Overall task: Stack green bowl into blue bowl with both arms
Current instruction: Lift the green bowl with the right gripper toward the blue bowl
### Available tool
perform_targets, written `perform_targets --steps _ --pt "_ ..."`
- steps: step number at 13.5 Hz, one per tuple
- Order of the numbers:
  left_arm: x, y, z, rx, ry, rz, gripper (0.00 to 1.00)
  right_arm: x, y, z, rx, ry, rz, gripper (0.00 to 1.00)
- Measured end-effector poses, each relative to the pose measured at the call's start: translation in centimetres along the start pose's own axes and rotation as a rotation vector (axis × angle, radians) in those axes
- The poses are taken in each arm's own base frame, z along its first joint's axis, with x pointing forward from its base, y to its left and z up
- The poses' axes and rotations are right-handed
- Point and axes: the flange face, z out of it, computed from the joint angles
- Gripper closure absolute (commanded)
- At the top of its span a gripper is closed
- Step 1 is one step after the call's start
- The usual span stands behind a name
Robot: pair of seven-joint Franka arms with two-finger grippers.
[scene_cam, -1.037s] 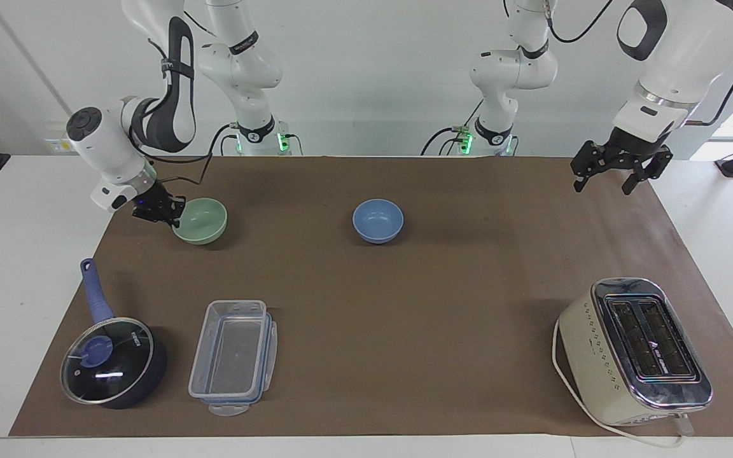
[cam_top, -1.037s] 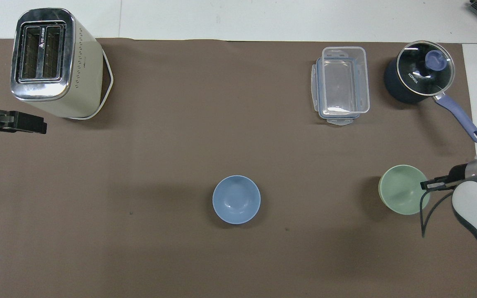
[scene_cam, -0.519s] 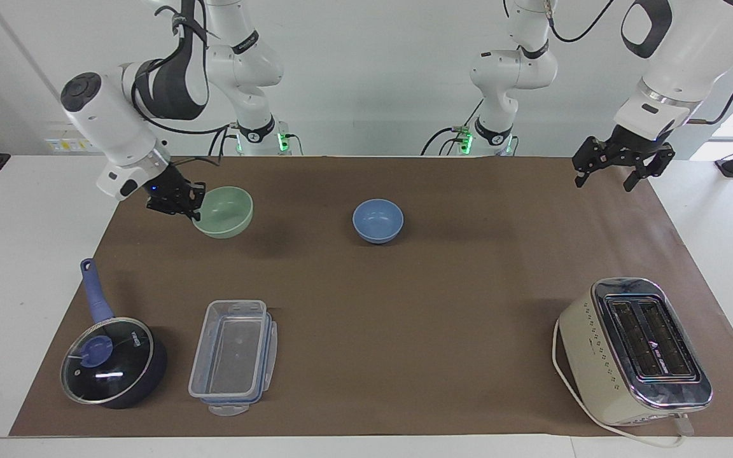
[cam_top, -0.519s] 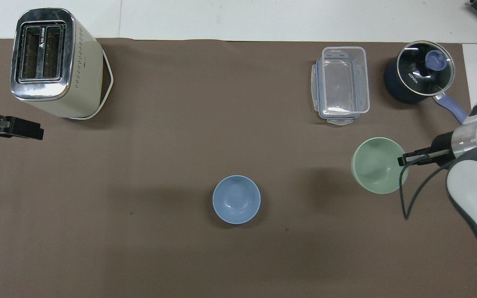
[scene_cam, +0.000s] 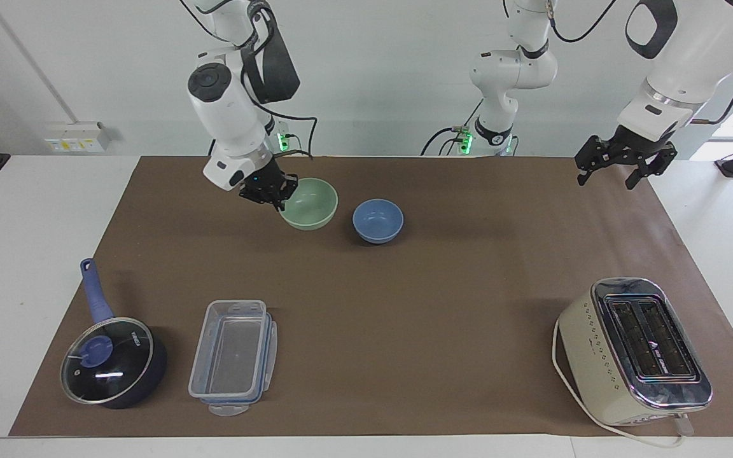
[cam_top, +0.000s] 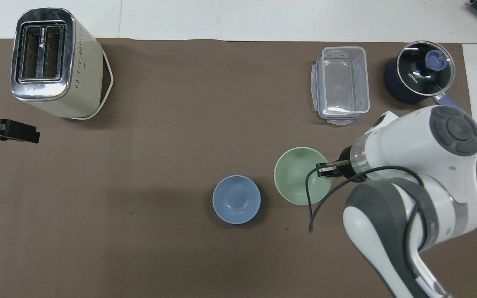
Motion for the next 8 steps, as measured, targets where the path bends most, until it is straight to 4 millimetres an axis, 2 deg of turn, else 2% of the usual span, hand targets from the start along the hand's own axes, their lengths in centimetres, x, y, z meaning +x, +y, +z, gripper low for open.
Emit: perform_targets --steps 3,4,8 --pt "-0.3 0.0 0.2 -0.003 -0.023 0.040 0.00 -1.4 -6.9 2.0 0.002 0.027 0.011 1.00" --pt "-0.5 0.0 0.1 -0.005 -0.035 0.045 0.00 -1.8 -8.1 2.9 -0.001 0.022 0.012 1.00" --pt "-1.3 -1.1 -0.6 -0.007 -0.042 0.032 0.00 -2.3 -10.8 6.1 -0.006 0.022 0.018 1.00"
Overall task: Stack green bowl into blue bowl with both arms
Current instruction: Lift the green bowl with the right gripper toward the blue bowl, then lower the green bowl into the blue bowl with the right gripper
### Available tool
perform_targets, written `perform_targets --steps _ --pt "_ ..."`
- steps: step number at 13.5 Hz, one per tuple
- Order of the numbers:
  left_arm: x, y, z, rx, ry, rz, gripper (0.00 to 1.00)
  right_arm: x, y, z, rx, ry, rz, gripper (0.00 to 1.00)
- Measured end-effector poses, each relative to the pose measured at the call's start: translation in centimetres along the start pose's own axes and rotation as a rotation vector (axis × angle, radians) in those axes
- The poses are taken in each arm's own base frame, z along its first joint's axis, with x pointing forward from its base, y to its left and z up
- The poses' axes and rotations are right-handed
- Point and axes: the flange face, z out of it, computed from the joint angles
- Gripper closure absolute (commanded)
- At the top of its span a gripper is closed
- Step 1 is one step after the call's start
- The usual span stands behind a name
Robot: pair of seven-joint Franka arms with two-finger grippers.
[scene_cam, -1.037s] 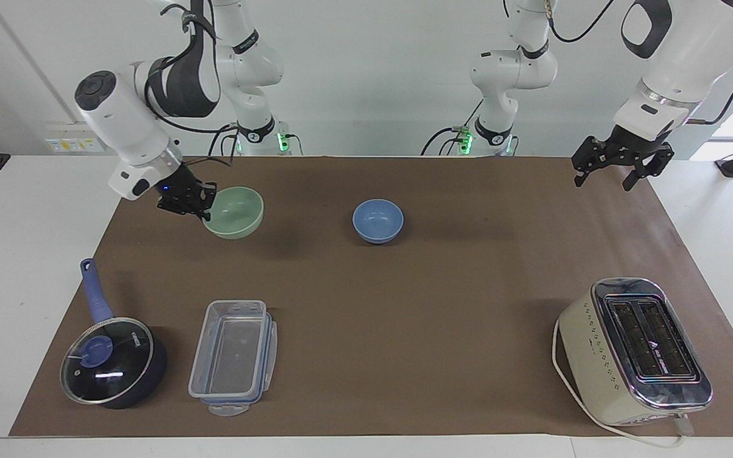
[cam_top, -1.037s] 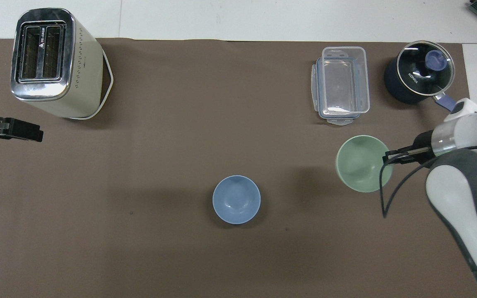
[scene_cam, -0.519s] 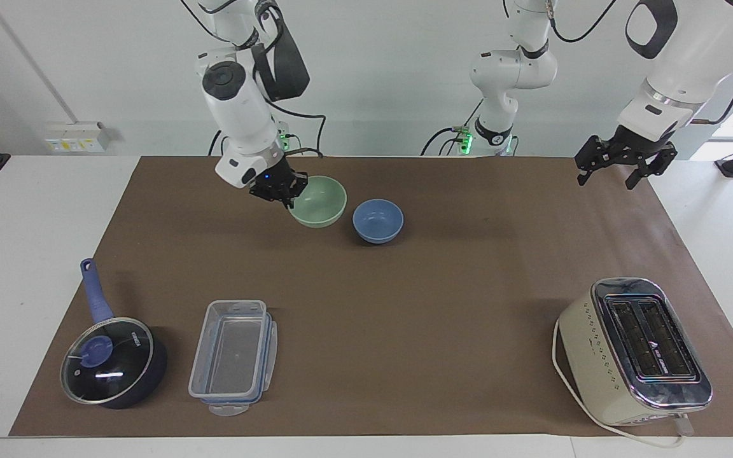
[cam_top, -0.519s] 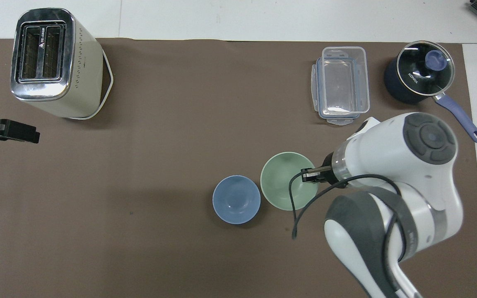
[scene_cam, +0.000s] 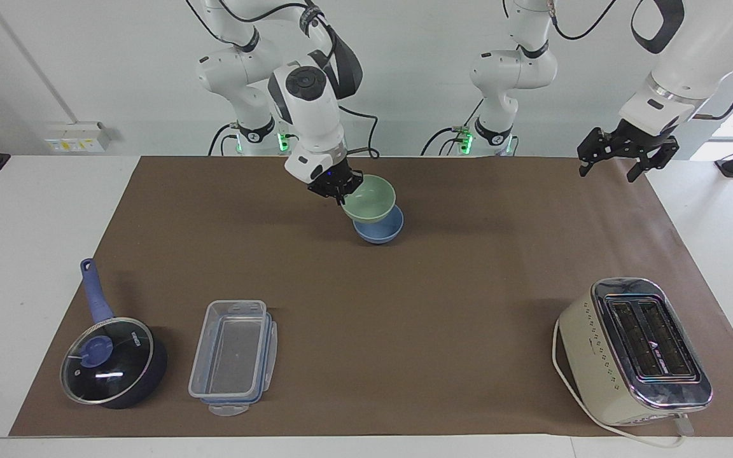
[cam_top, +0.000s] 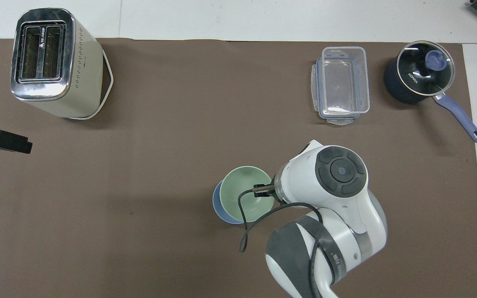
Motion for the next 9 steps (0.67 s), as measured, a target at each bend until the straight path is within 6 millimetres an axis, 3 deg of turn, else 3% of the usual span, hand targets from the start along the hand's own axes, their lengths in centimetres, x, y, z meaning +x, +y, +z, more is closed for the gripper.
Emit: perform_targets --steps 9 --pt "0.1 0.5 0.0 0.001 0.000 0.011 0.00 -1.5 -1.6 4.6 -0.007 -0.023 -0.021 1.00"
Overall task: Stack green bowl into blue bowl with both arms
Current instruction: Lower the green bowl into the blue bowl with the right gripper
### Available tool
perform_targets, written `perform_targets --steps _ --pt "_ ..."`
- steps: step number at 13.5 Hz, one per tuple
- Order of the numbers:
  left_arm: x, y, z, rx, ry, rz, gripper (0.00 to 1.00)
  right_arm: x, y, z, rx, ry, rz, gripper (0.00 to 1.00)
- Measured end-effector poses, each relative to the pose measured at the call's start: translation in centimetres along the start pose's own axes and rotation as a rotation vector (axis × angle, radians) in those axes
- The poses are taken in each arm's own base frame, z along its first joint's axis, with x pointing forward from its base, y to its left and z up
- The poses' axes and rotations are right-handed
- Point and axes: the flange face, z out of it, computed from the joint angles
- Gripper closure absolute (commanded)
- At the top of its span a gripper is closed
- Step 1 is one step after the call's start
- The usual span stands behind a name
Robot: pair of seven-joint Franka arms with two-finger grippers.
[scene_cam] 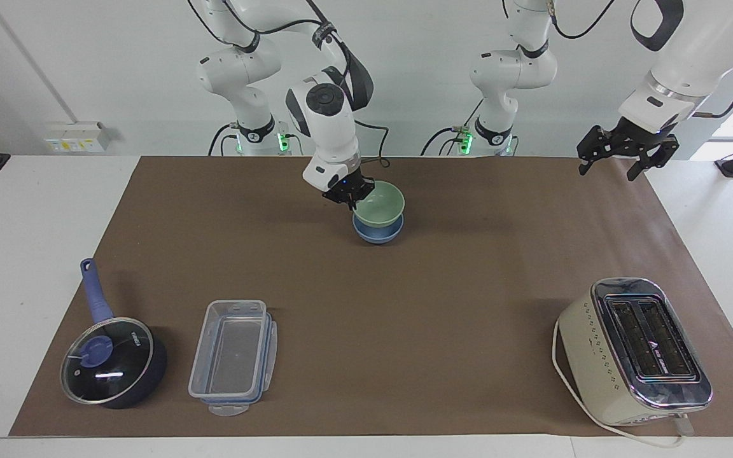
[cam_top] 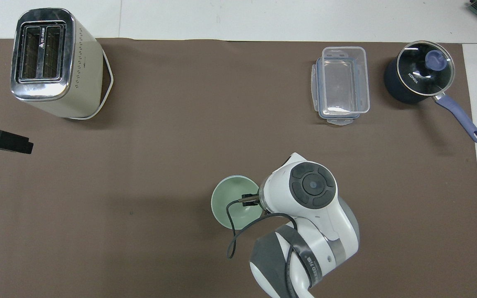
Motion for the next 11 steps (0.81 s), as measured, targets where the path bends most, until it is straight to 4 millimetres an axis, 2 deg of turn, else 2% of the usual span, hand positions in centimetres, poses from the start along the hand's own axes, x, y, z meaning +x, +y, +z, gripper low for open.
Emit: perform_targets --steps 11 --pt "0.0 0.1 0.0 0.000 0.000 0.002 0.00 0.4 0.3 2.2 0.011 0.044 0.000 1.00"
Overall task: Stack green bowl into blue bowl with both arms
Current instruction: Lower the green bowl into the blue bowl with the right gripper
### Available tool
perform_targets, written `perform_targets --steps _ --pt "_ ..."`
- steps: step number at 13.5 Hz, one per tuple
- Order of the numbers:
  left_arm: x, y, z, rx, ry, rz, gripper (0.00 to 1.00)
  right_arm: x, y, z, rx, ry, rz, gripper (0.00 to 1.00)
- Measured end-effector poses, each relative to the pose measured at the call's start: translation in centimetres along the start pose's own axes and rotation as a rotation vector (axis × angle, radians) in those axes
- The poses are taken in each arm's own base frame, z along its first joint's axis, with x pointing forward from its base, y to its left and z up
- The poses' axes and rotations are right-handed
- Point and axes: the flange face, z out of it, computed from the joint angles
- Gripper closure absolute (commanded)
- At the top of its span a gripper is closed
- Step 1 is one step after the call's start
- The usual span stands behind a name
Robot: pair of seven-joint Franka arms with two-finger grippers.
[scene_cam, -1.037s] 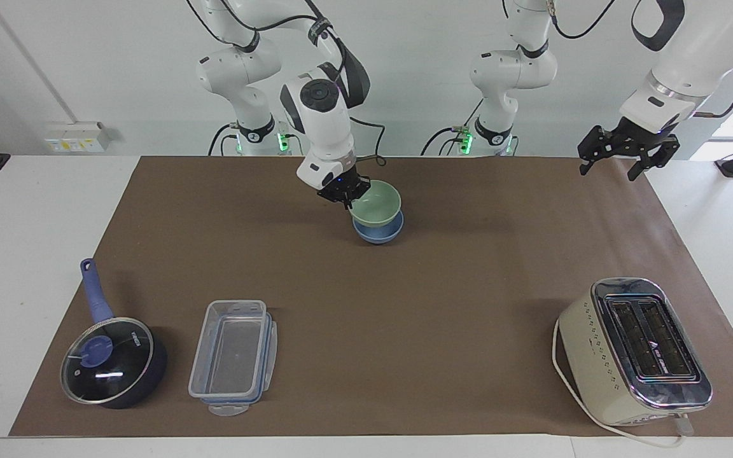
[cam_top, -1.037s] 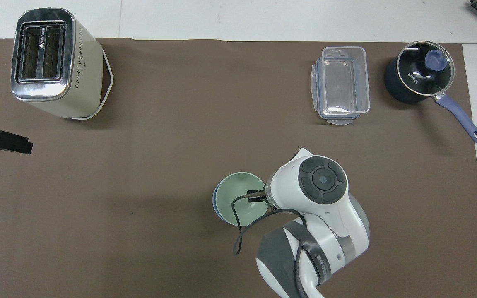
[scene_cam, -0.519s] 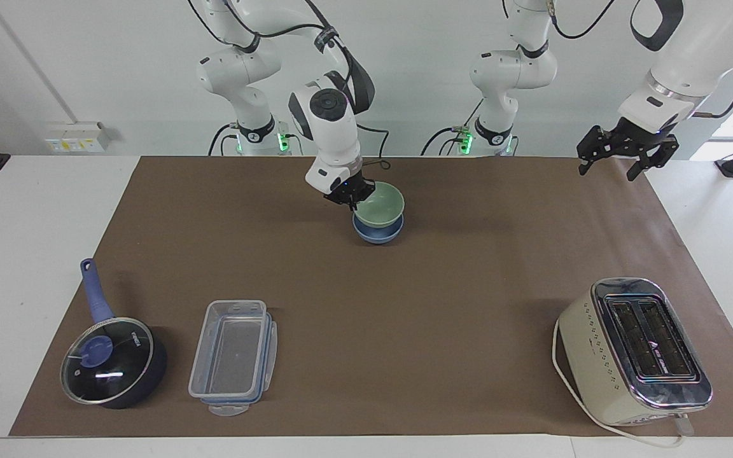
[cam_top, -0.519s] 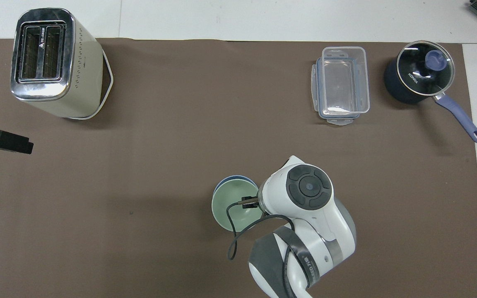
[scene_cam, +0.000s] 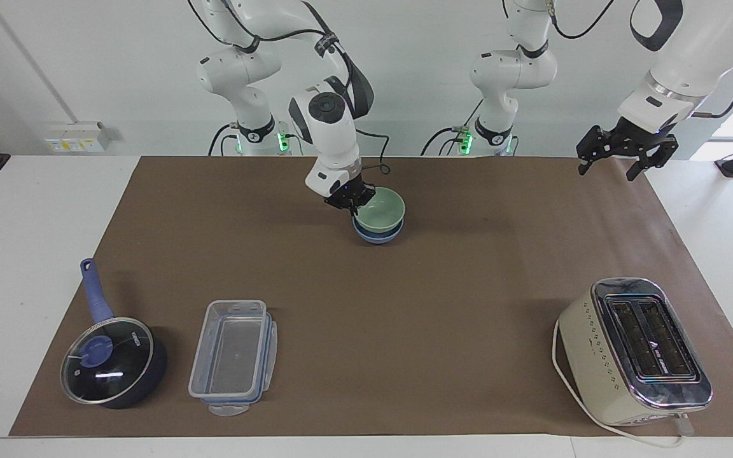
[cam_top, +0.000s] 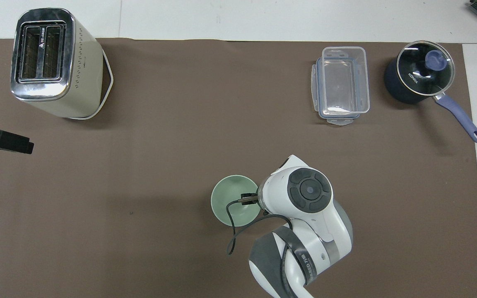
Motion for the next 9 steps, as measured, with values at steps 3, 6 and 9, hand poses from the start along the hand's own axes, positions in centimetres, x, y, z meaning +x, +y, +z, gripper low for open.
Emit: perform_targets --steps 3,6,9 --pt "0.00 0.00 0.00 0.000 0.000 0.000 0.00 0.21 0.11 1.18 -0.005 -0.006 0.001 0.81" --pt "0.00 0.00 0.00 0.000 0.000 0.000 0.00 0.21 0.11 1.21 -0.006 -0.007 0.001 0.00" --pt "0.00 0.00 0.00 0.000 0.000 0.000 0.00 0.56 -0.19 0.47 0.002 0.008 -0.001 0.00"
